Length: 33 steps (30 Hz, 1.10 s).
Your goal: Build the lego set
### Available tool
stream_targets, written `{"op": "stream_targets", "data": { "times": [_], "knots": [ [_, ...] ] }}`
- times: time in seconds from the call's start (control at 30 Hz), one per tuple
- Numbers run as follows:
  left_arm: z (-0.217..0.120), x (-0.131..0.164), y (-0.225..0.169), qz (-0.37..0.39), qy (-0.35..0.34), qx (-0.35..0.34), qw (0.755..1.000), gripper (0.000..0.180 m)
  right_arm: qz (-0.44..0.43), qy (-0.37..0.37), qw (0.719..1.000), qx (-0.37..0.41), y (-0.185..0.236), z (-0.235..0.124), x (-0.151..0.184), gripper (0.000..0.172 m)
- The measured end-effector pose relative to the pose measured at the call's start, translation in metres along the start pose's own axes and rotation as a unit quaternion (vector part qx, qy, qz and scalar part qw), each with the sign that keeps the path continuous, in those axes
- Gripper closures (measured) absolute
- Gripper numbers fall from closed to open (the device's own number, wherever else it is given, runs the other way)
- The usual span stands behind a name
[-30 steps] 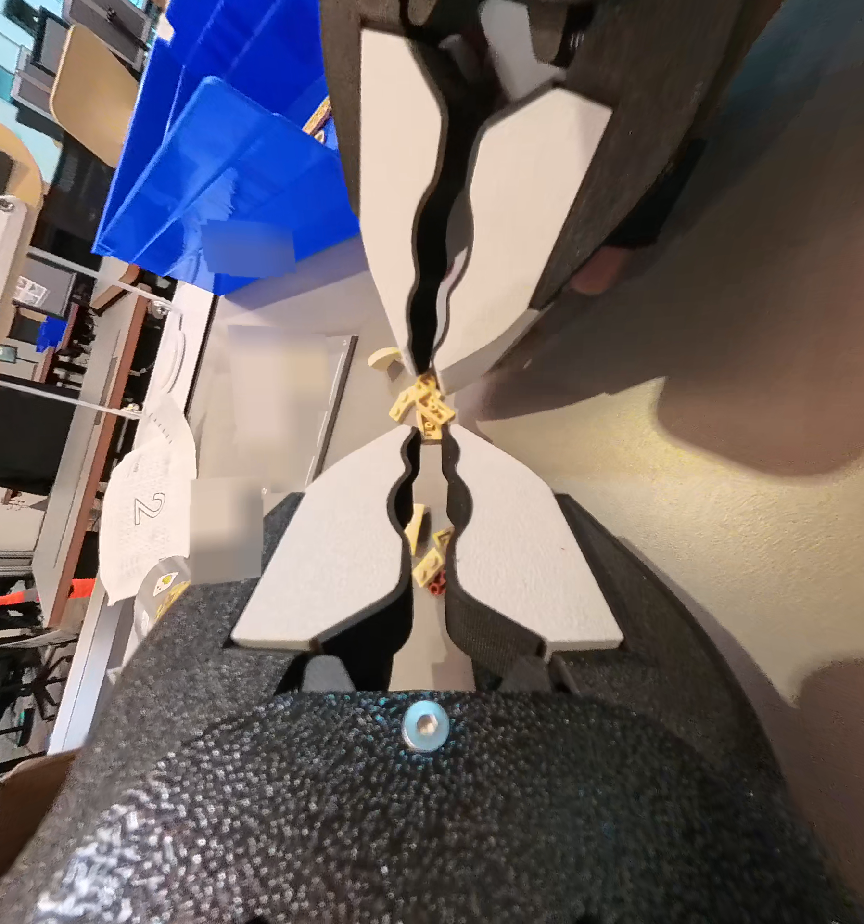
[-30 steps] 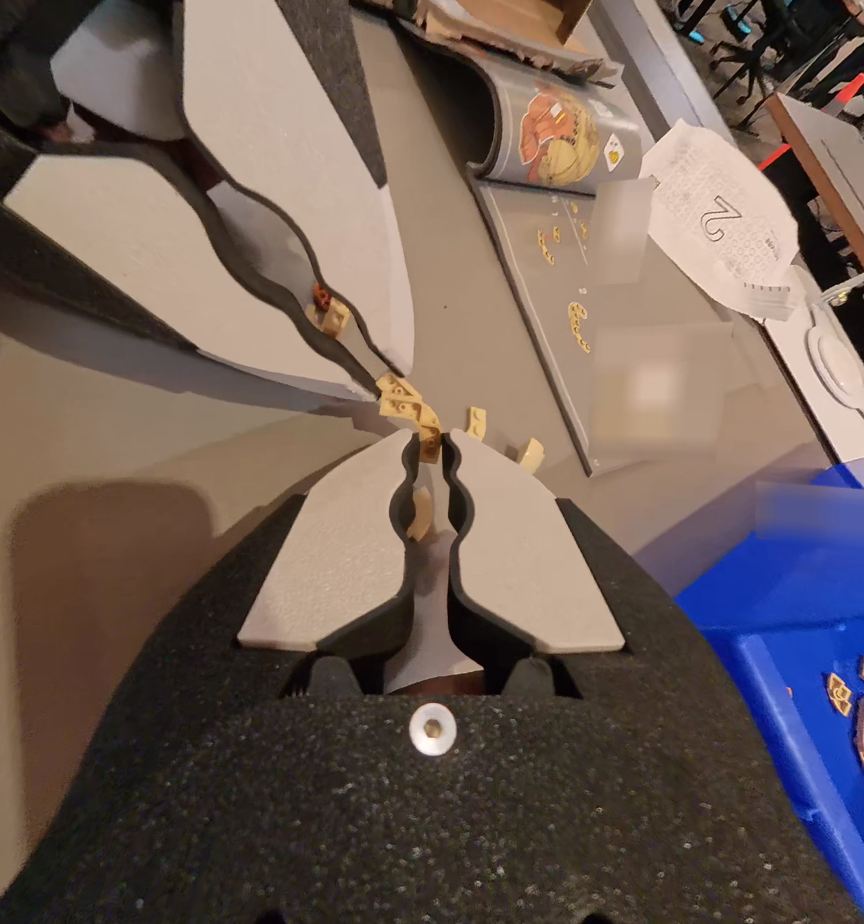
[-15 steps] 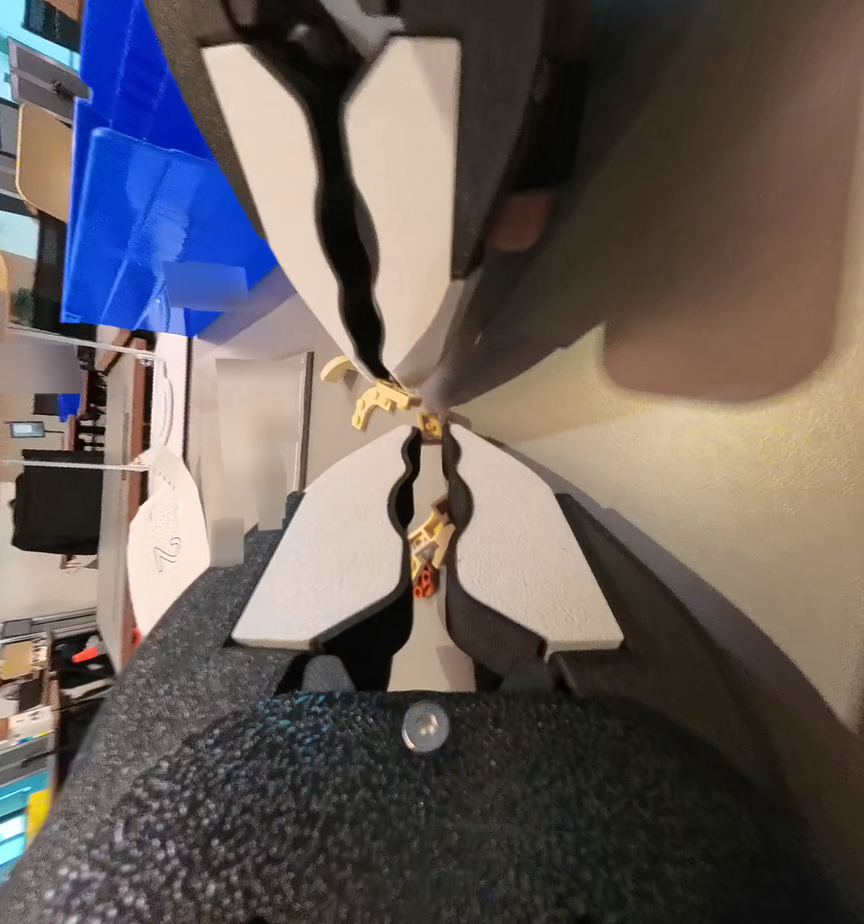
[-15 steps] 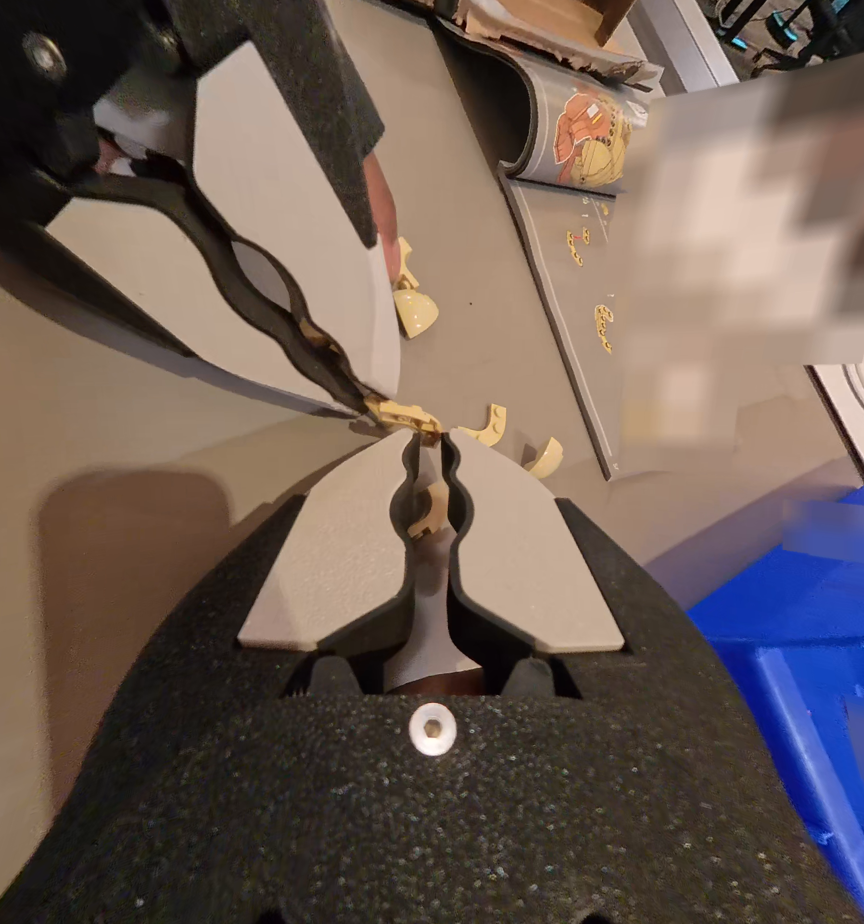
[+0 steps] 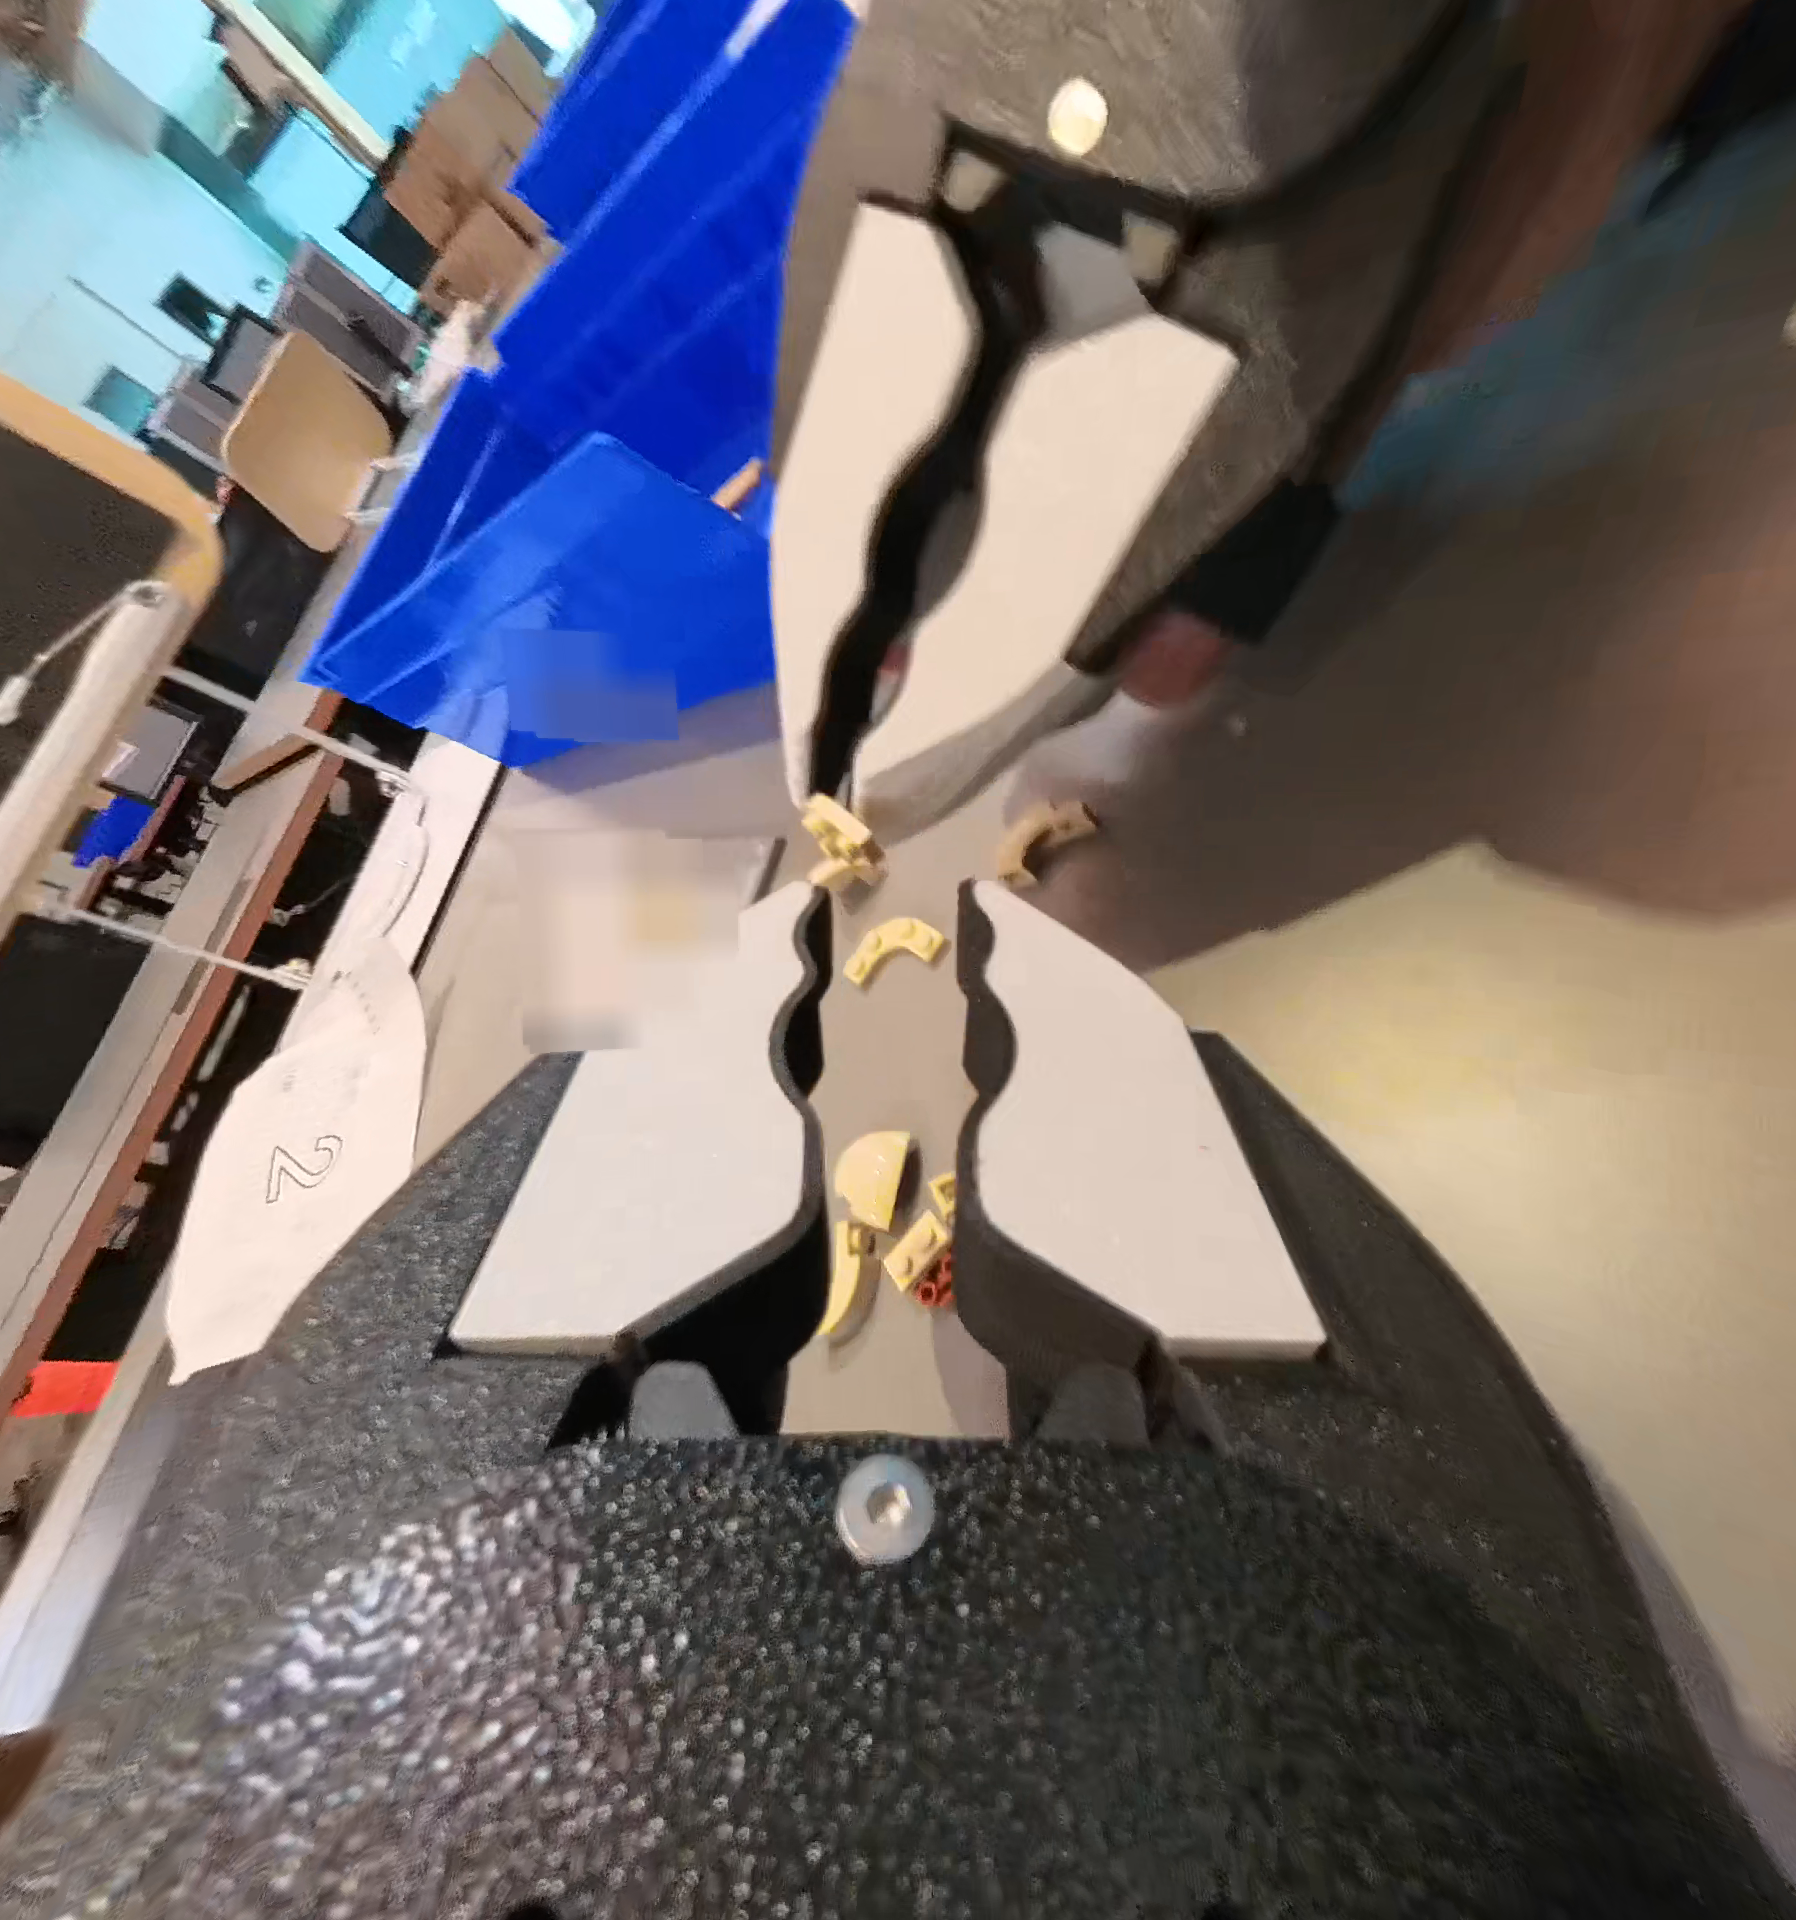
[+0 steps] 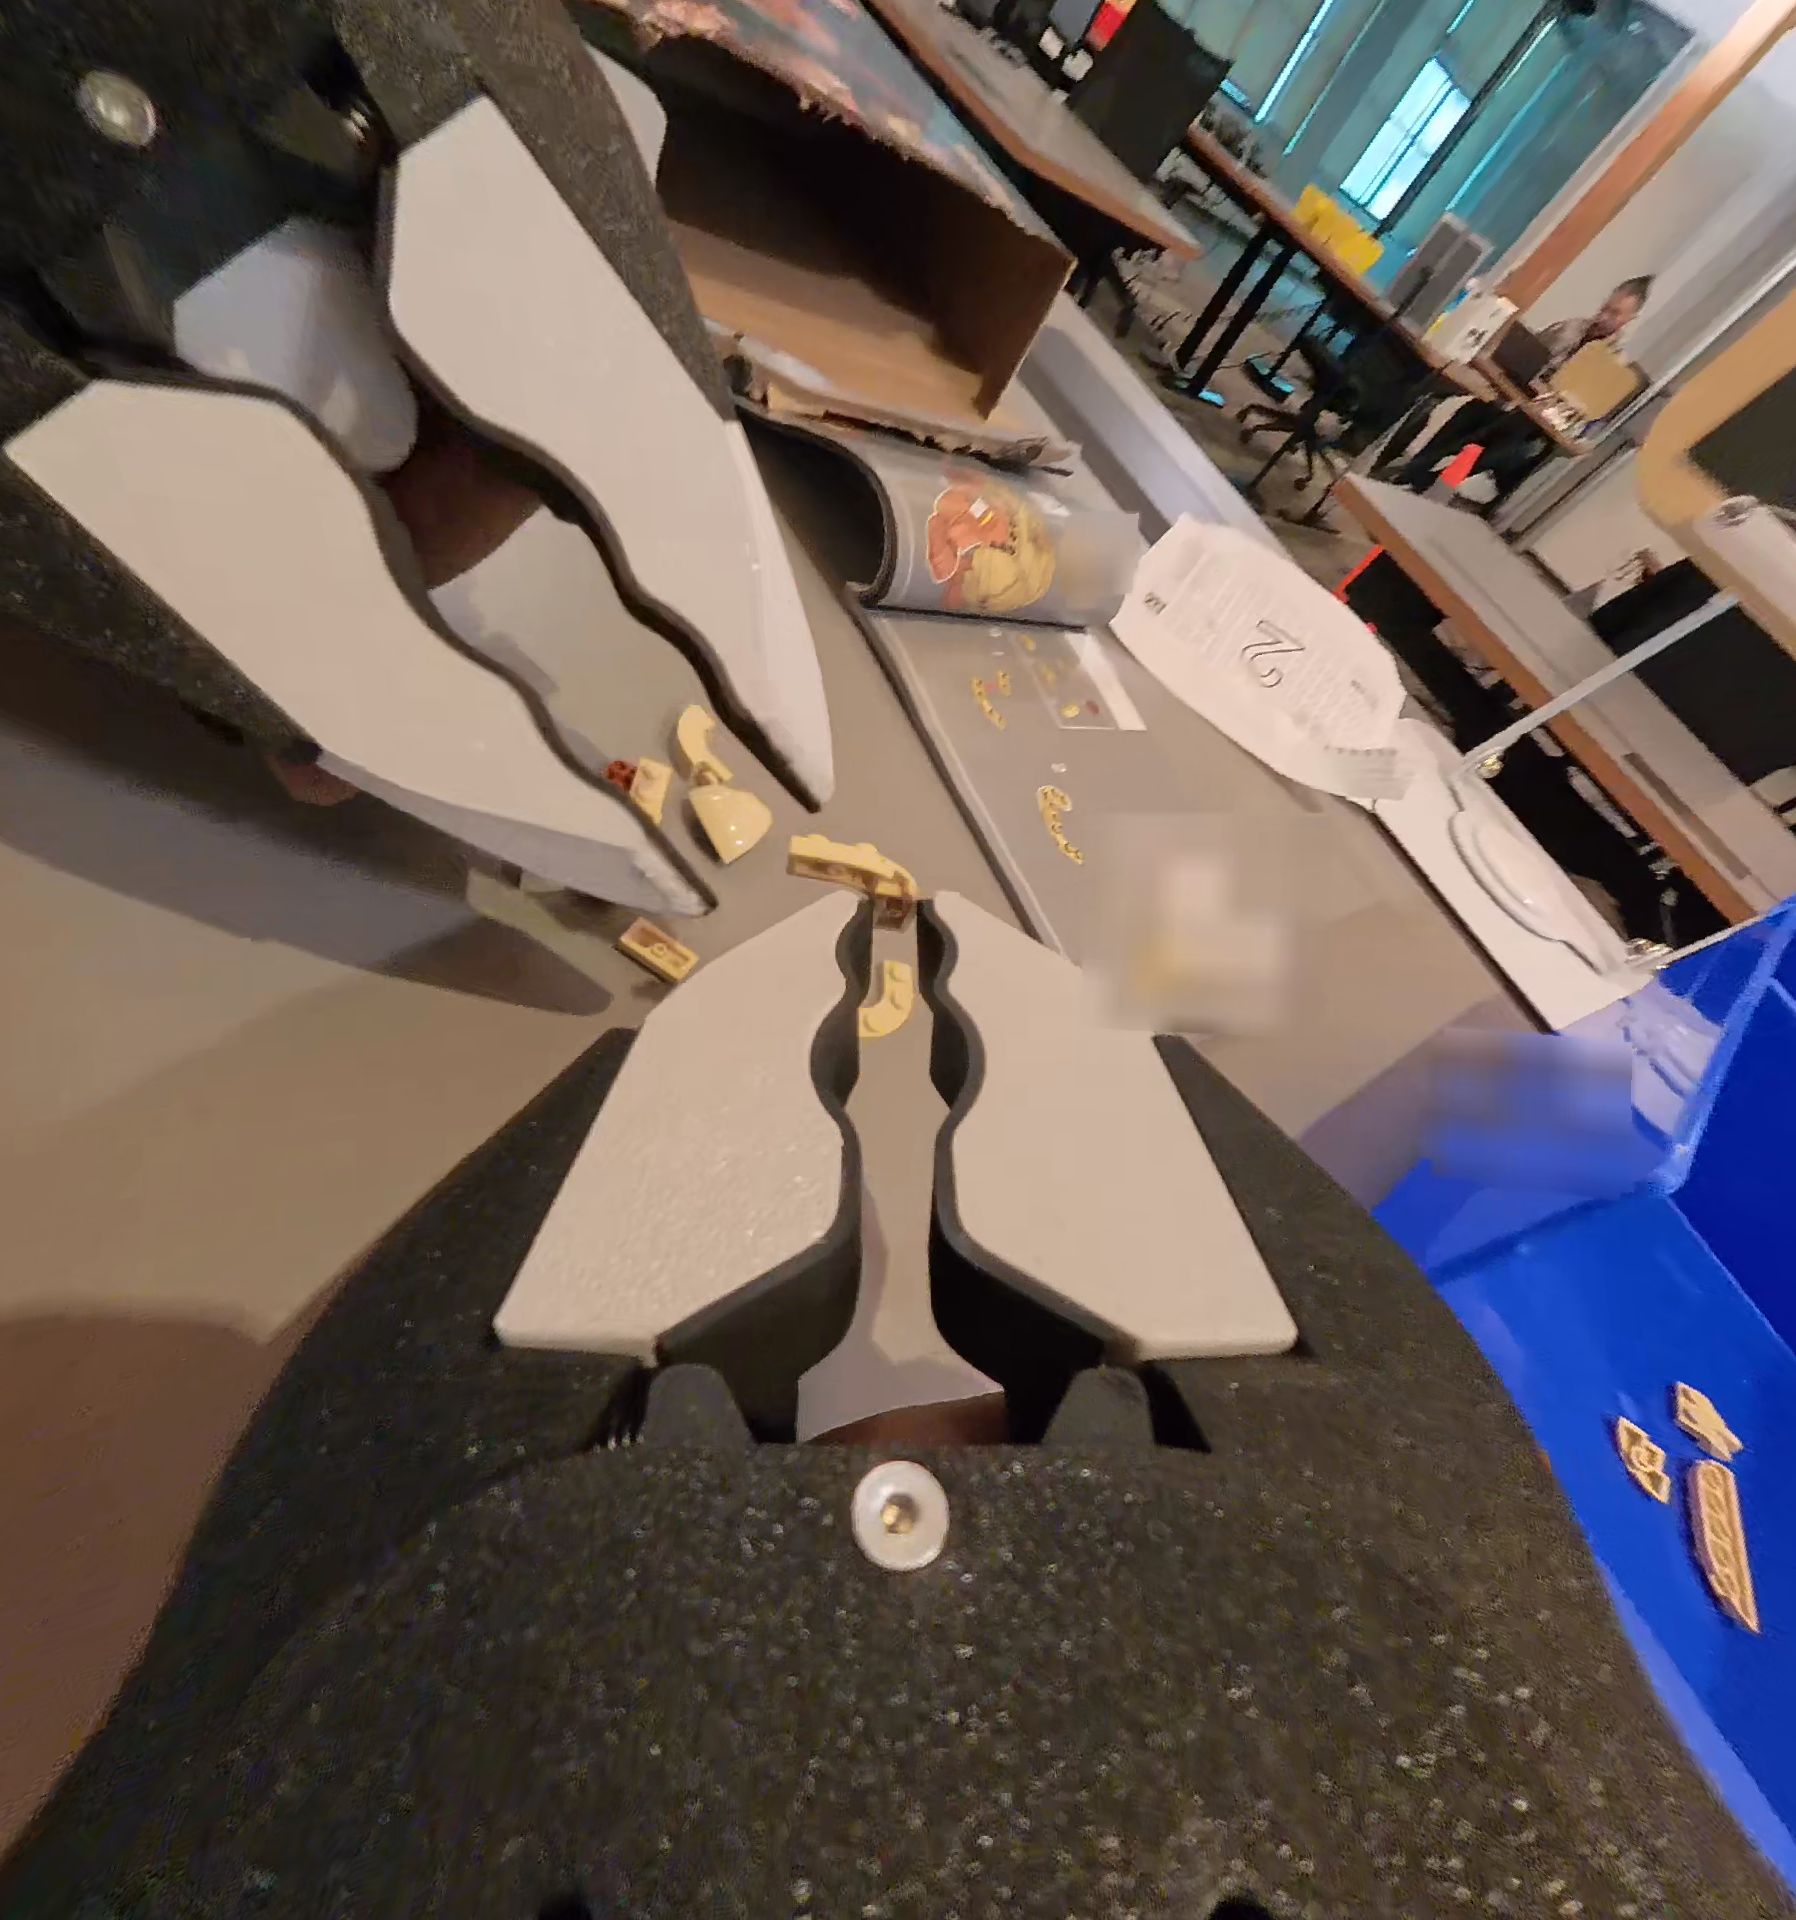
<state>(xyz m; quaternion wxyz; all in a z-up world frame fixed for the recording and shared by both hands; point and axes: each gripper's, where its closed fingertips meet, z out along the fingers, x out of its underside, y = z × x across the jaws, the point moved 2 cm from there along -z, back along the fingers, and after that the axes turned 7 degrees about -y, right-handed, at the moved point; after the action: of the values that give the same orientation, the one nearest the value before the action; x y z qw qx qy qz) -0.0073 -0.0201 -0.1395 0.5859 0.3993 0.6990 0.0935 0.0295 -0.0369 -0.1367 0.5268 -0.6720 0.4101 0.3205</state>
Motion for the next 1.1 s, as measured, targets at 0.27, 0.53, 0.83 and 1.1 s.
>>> {"op": "stream_targets", "data": {
  "times": [0.27, 0.53, 0.83, 1.1],
  "knots": [
    [-0.001, -0.006, 0.004, -0.086, -0.029, 0.004, 0.996, 0.171, -0.029, -0.011, 0.999, 0.031, 0.005, -0.001, -0.007, 0.164],
    [-0.002, -0.01, 0.004, -0.098, -0.043, 0.007, 0.994, 0.173, -0.051, -0.006, 0.998, 0.034, 0.01, 0.001, -0.005, 0.166],
    [-0.014, -0.014, -0.007, -0.081, -0.075, 0.088, 0.99, 0.176, -0.098, -0.082, 0.985, -0.113, 0.031, -0.008, -0.013, 0.145],
    [-0.018, -0.023, -0.007, -0.091, -0.113, 0.095, 0.985, 0.175, -0.088, -0.114, 0.982, -0.123, 0.032, -0.015, -0.023, 0.166]
  ]
}}
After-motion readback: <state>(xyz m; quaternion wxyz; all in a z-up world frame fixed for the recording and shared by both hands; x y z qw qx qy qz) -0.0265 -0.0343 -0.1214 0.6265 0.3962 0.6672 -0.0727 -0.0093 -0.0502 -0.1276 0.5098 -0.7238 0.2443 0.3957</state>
